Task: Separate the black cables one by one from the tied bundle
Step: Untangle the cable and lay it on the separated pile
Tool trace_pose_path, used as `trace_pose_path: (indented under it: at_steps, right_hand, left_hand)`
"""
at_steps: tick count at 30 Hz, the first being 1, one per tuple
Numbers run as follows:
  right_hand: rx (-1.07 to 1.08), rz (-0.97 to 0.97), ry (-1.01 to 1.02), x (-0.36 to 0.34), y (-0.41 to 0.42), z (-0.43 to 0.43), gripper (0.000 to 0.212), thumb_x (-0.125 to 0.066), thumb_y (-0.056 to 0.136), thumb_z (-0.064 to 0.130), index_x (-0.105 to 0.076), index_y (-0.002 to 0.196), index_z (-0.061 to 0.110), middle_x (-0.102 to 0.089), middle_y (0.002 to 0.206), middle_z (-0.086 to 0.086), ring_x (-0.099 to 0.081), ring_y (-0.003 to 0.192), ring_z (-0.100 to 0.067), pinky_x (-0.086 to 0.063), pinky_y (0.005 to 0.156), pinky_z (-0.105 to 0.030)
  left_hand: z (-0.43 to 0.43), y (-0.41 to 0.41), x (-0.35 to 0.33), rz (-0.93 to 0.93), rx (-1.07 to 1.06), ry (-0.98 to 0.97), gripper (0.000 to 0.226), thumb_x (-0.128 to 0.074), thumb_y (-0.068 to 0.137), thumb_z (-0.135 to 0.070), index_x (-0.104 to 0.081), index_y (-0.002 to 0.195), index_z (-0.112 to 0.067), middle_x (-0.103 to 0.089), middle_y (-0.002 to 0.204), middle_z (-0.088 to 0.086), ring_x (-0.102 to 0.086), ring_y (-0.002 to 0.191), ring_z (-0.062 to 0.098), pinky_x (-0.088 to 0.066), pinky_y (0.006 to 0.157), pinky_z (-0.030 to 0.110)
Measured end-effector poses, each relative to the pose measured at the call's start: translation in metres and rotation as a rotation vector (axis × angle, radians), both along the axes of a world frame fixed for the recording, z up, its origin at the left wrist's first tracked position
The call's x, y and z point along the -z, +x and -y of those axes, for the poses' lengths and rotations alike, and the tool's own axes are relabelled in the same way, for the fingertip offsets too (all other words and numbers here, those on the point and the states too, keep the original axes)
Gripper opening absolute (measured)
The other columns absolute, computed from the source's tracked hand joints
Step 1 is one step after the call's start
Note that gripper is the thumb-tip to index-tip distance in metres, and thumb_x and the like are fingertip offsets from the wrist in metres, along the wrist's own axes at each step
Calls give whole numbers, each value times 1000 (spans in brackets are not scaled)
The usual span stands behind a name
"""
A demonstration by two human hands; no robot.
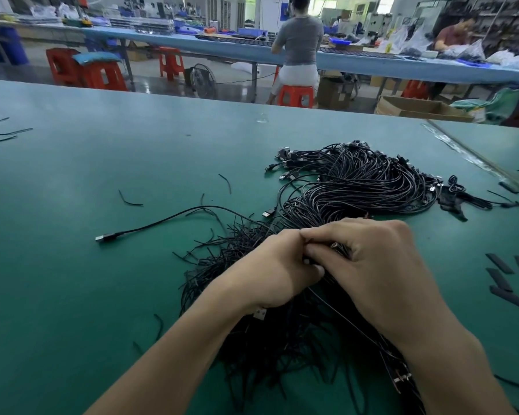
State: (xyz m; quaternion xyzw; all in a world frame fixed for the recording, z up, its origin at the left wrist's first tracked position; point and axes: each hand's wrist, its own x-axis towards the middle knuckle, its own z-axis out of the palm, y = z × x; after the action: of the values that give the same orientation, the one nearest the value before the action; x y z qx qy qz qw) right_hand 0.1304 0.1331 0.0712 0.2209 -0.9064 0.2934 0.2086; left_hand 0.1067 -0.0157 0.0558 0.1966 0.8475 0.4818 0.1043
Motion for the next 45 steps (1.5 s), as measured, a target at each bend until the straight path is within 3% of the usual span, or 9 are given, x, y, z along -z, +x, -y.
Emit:
trace_pose_path:
  at_steps: [7, 16, 23, 26, 30, 34, 37, 41, 45]
  right_hand:
    - [74, -31, -63, 2, 1, 10, 3, -70, 88, 27, -72, 89, 27, -67, 87, 14, -63, 80, -13, -53, 70, -42]
    - [228, -265, -175, 10, -1, 18, 6, -69, 90, 10, -72, 94, 15, -46, 98, 4, -43, 76, -4, -38, 69, -15]
    - [253, -173, -344, 18, -3, 25, 6, -59, 98, 20, -64, 95, 21, -51, 96, 5, -48, 80, -2, -39, 74, -15]
    - [214, -6, -568, 16, -5, 32, 15, -57, 99, 24, -58, 89, 34, -59, 93, 6, -57, 77, -1, -43, 69, -11]
    - [119, 288, -919, 13, -8, 32, 19, -56, 101, 18, -67, 86, 17, -64, 66, 11, -52, 54, 4, -43, 52, -13]
    - [-12, 616, -1163, 8, -9, 21, 30, -58, 96, 16, -73, 71, 22, -54, 63, 9, -45, 55, 0, -37, 45, -13]
    - [-77, 794, -1282, 6, -12, 14, 8, -63, 81, 20, -68, 78, 15, -49, 64, 2, -43, 55, -7, -33, 41, -15]
    - [-128, 823, -1324, 6, -13, 11, 17, -62, 78, 23, -72, 87, 12, -56, 72, -3, -52, 58, -8, -42, 46, -16]
    - [-105, 504, -1000, 6, -11, 7, 15, -64, 89, 23, -71, 77, 19, -60, 66, 7, -48, 59, -3, -42, 53, -14]
  left_hand:
    - [5, -2, 1, -110, -80, -93, 18, -62, 82, -23, -51, 82, -9, -52, 75, 2, -46, 67, 19, -45, 63, 40]
    - [0, 2, -8, 316, -41, 572, 18, -43, 72, -21, -40, 90, -18, -29, 72, -3, -26, 57, 10, -25, 45, 24]
    - [-17, 9, -7, 260, -185, 835, 19, -45, 91, -34, -46, 77, -21, -38, 65, -7, -34, 59, 8, -31, 52, 24]
    - [-22, 9, -1, 71, -227, 841, 22, -44, 104, -25, -57, 87, -21, -54, 67, -13, -48, 61, 3, -42, 58, 19]
    - [-18, 4, 3, -203, -223, 723, 13, -51, 99, -19, -61, 106, -20, -66, 89, -11, -61, 82, 6, -51, 77, 22]
    - [4, -7, 6, -745, -202, 239, 15, -58, 99, -15, -67, 110, -17, -61, 107, -8, -55, 102, 19, -42, 90, 23]
    - [14, -12, 7, -985, -202, 21, 24, -51, 101, -19, -73, 109, -16, -58, 102, -2, -49, 92, 21, -42, 83, 24]
    - [13, -6, 4, -850, -138, 140, 32, -56, 88, 3, -75, 111, -11, -67, 93, -7, -62, 85, 8, -48, 78, 22]
    - [9, -2, -7, -492, -211, 454, 18, -61, 91, -29, -79, 93, -26, -73, 79, -16, -63, 70, -2, -45, 65, 11]
